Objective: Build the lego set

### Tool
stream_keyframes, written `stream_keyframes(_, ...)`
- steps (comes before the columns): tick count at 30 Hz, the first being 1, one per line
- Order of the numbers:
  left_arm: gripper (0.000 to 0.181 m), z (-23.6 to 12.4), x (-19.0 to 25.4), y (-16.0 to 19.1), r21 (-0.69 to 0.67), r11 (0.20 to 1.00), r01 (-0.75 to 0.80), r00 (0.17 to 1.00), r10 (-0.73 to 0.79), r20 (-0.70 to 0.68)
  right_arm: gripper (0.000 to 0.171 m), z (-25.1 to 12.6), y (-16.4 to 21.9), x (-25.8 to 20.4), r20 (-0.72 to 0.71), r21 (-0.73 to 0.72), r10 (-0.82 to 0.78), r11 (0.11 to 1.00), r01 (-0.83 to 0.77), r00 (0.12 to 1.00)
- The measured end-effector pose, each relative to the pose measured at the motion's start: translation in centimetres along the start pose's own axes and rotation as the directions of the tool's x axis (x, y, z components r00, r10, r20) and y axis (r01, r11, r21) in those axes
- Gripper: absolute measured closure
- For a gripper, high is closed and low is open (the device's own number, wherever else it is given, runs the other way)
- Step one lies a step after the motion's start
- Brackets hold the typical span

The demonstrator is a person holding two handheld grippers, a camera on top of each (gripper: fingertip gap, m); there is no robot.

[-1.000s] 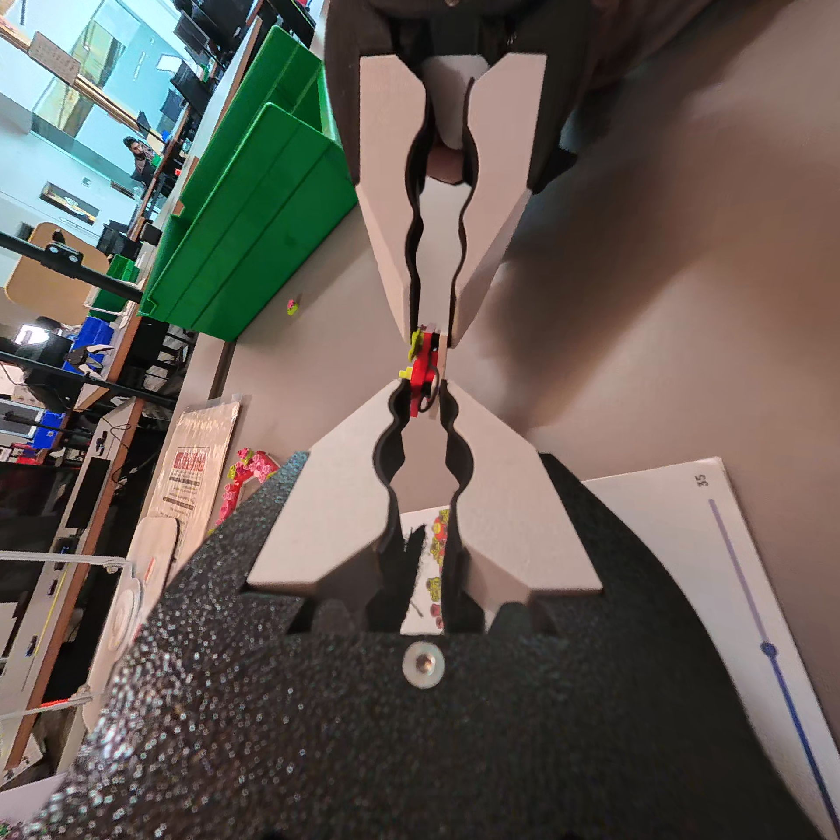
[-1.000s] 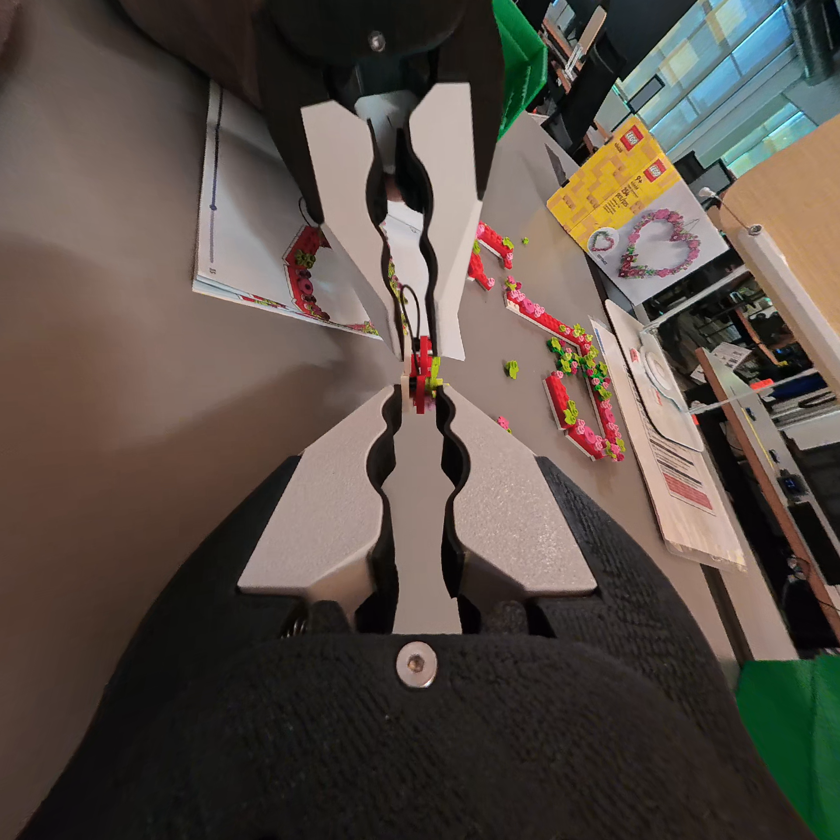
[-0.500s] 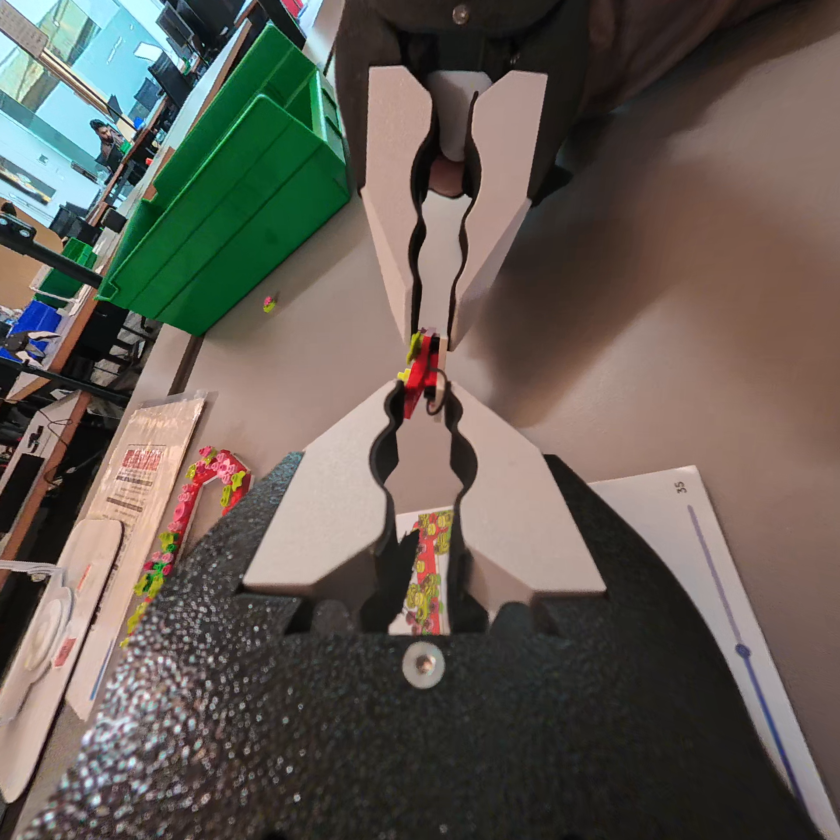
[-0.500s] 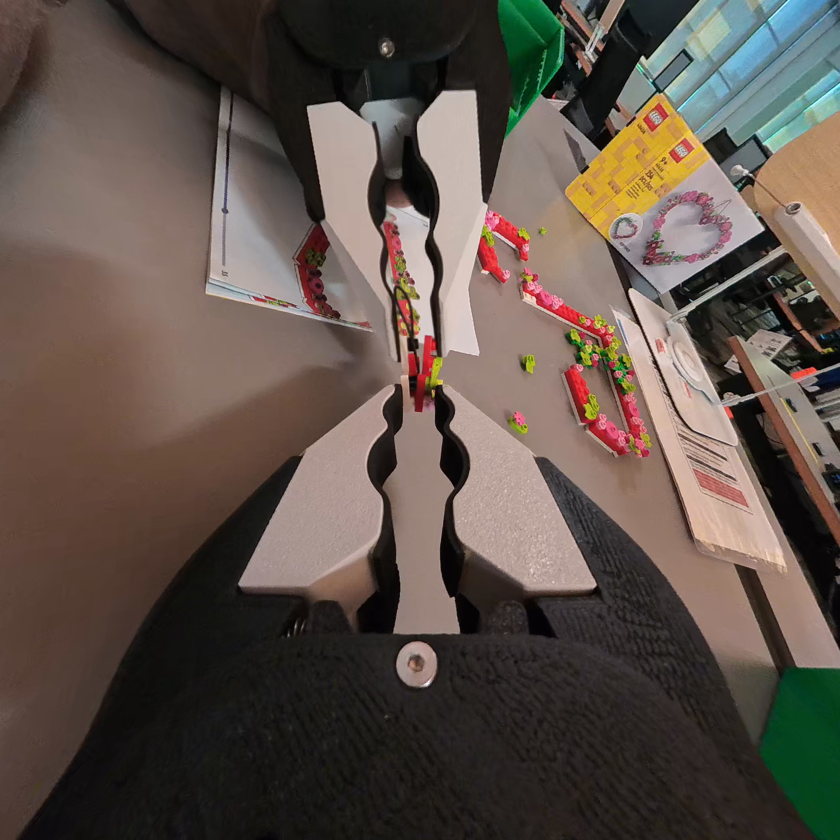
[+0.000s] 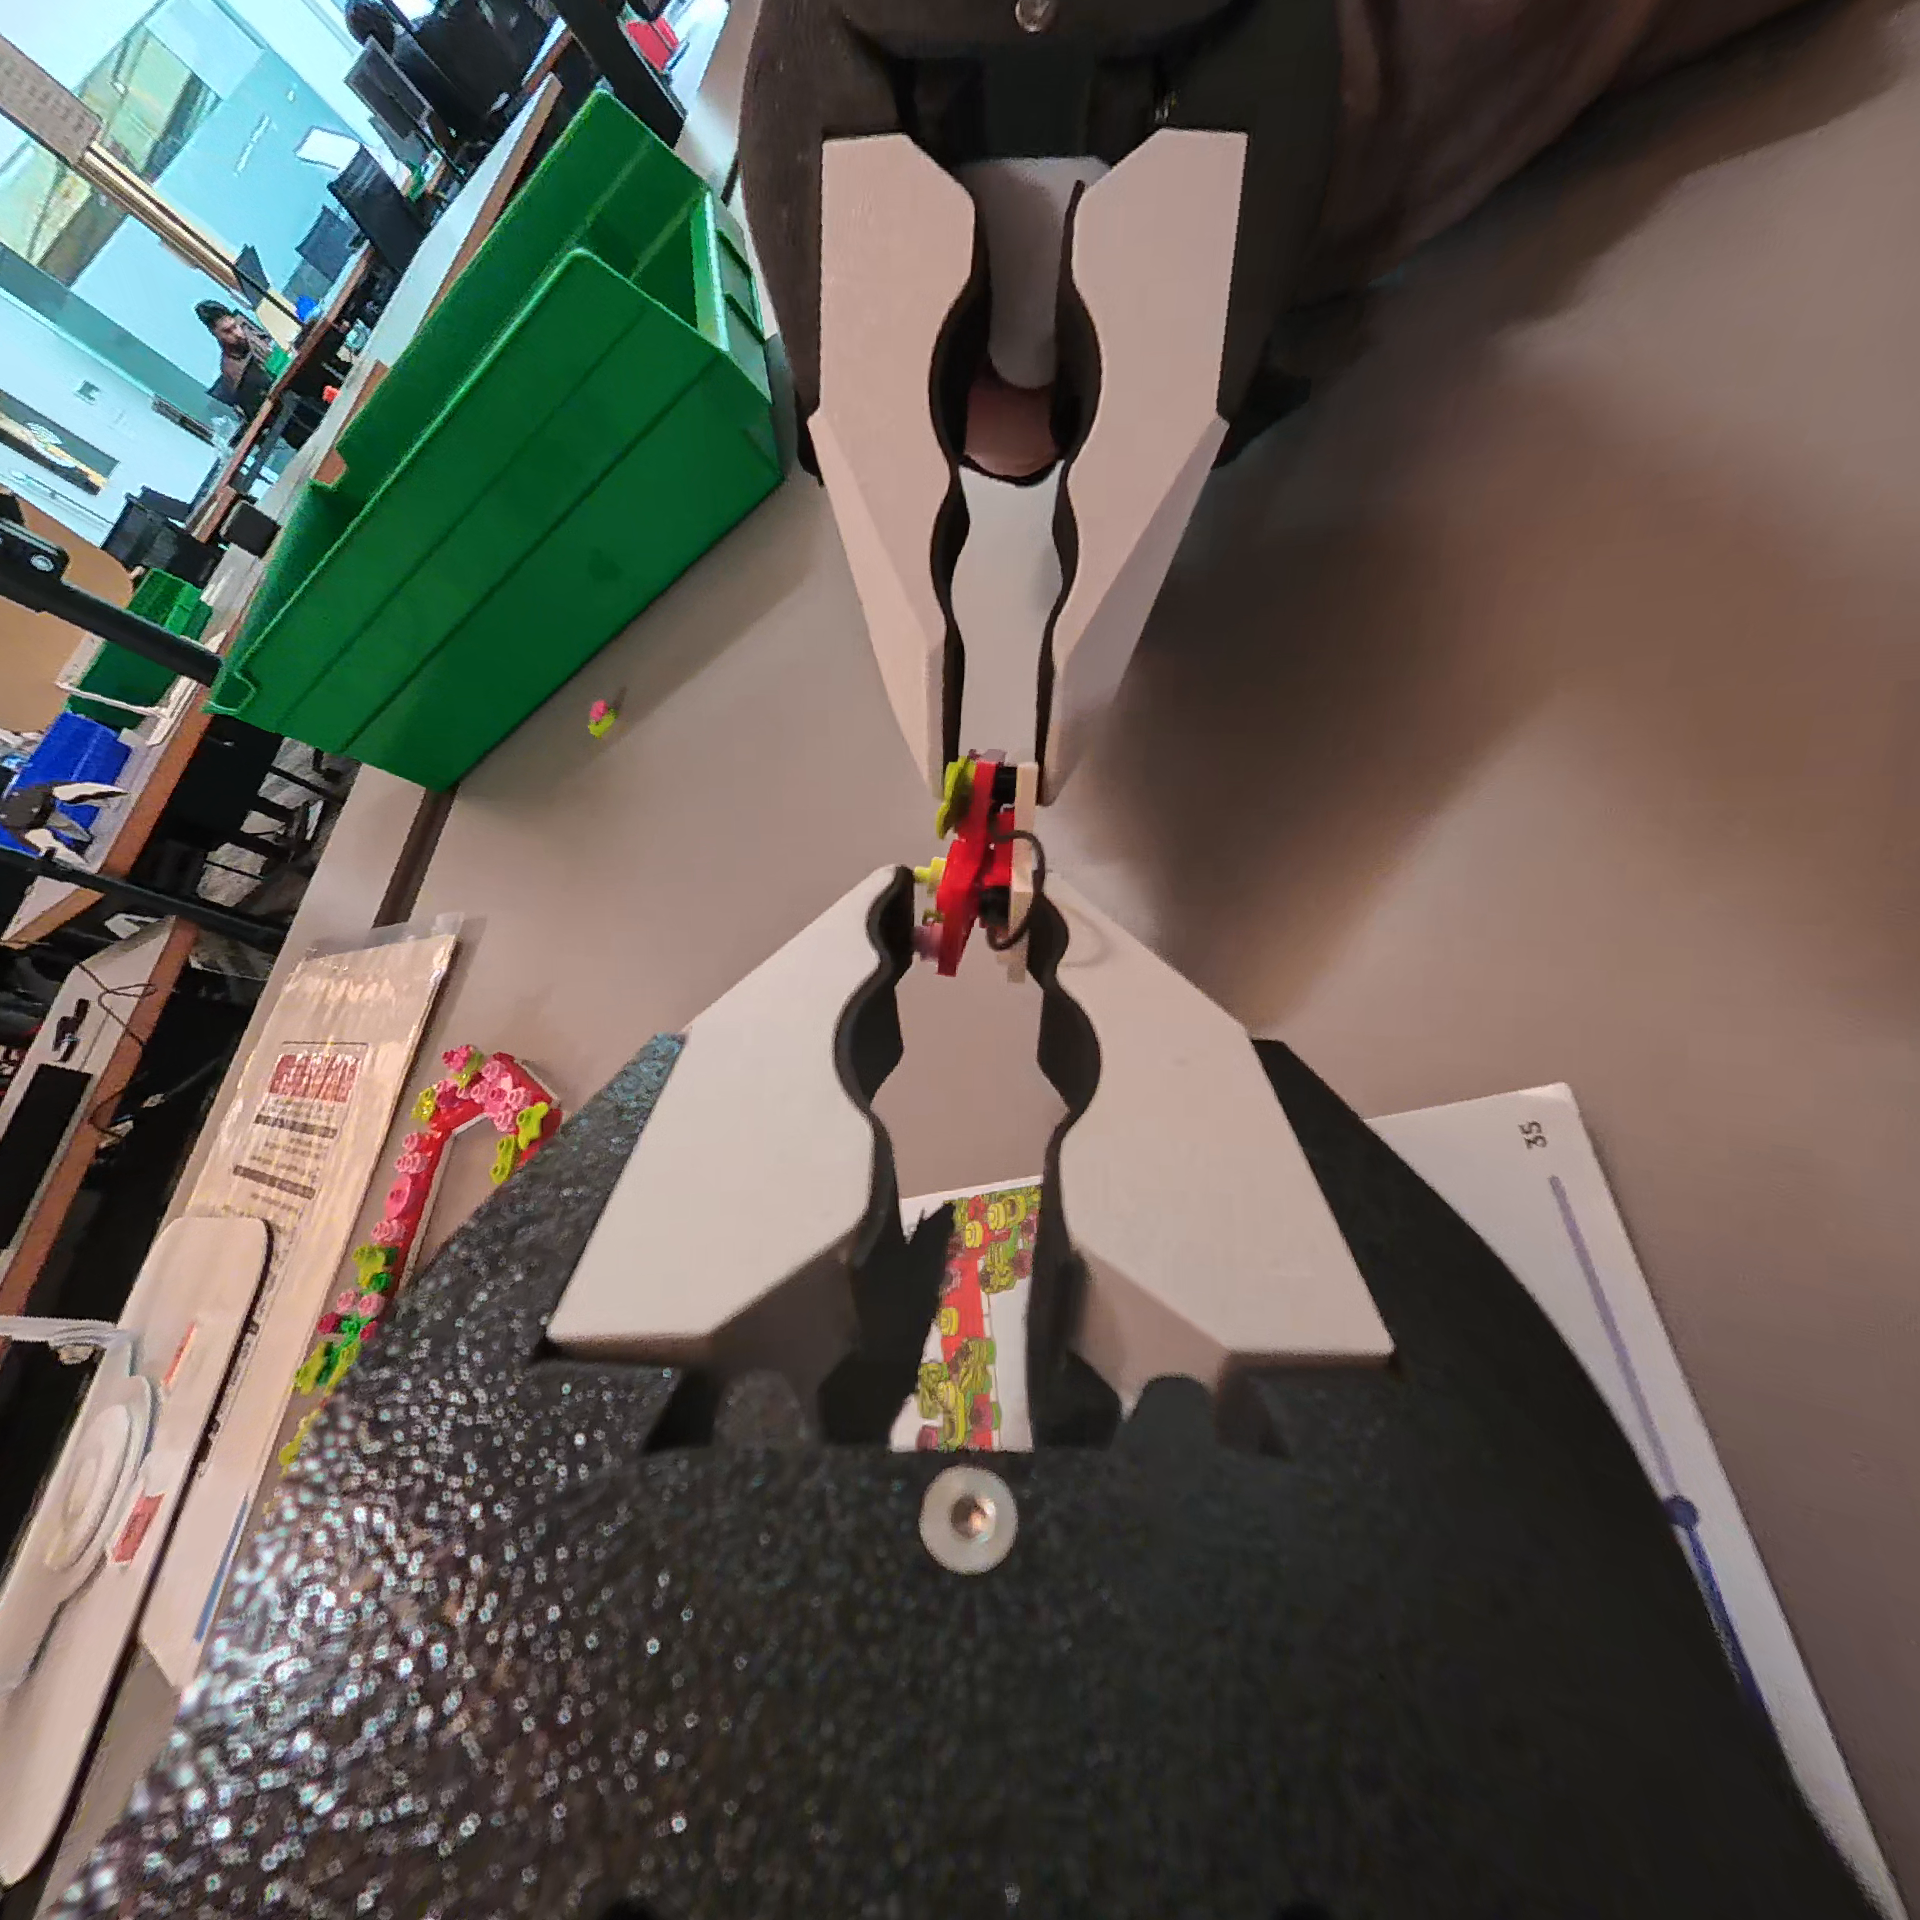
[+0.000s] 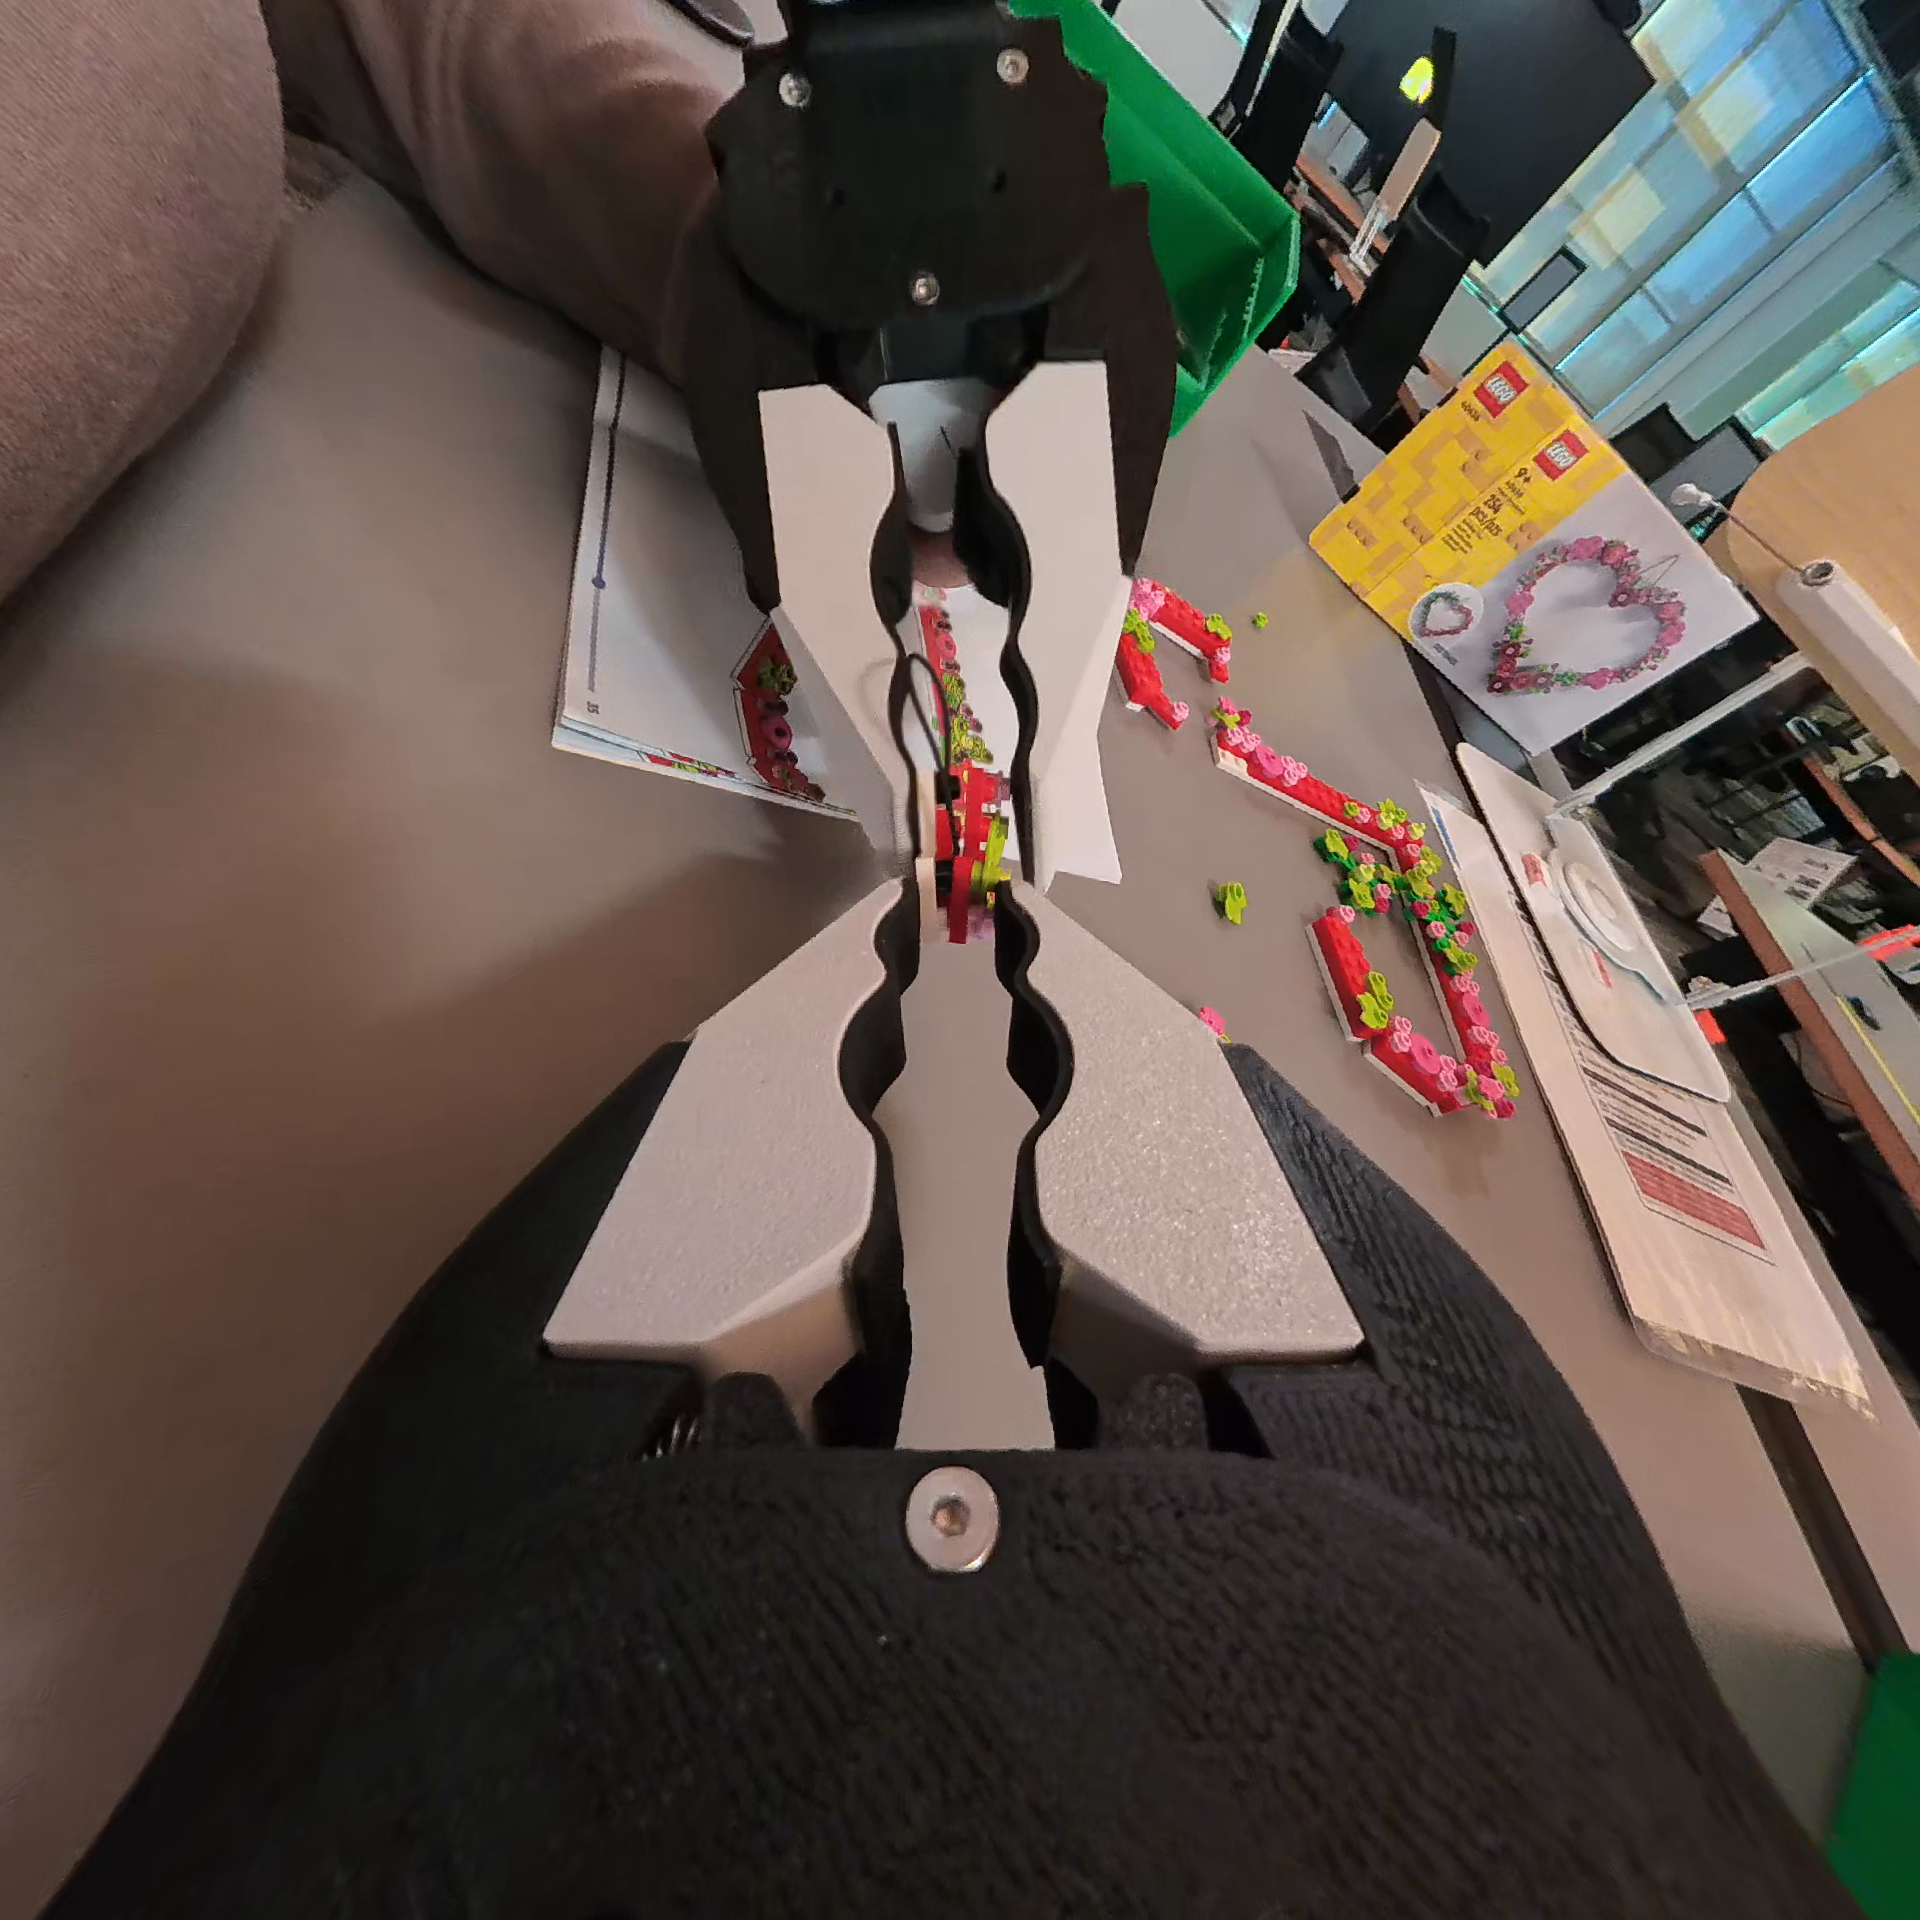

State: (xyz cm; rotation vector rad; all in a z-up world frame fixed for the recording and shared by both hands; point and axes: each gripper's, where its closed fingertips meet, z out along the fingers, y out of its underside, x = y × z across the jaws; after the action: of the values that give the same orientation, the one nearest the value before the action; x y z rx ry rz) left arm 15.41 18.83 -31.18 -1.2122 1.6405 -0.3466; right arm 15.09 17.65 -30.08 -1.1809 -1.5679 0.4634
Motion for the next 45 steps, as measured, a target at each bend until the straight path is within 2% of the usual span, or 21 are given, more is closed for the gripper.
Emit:
stream_keyframes(10, 0.164, 0.0, -0.6, 0.0, -0.029, 0.999, -0.025, 0.999, 0.027, 0.047, 0.158, -0.1, 0.0, 0.5, -0.035, 0.013, -0.001, 1.000, 0.001, 0.999)
stream_keyframes(20, 0.164, -0.1, -0.7, 0.2, -0.022, 0.999, 0.024, 0.999, -0.024, 0.028, 0.158, 0.1, -0.1, 0.8, -0.061, 0.024, 0.014, 1.000, -0.013, 0.998)
stream_keyframes(25, 0.164, -0.1, -0.6, 0.0, -0.005, 0.999, 0.051, 0.999, -0.051, 0.013, 0.145, 0.0, 0.0, 1.2, -0.083, 0.022, 0.022, 1.000, -0.020, 0.996)
stream_keyframes(34, 0.164, -0.1, -0.1, -0.6, 0.039, 0.997, 0.068, 0.998, -0.067, -0.021, 0.157, 0.5, 0.1, 0.4, -0.054, 0.004, -0.018, 1.000, 0.019, 0.998)
stream_keyframes(42, 0.163, -0.5, 0.1, -1.0, 0.083, 0.995, 0.049, 0.999, -0.047, -0.025, 0.158, 0.4, -0.4, 0.1, -0.032, 0.014, -0.010, 1.000, 0.010, 0.999)
stream_keyframes(45, 0.154, -0.8, -0.3, -0.8, 0.096, 0.993, 0.064, 0.998, -0.063, -0.012, 0.158, 0.2, -0.5, 0.4, -0.041, 0.027, -0.001, 1.000, 0.002, 0.999)
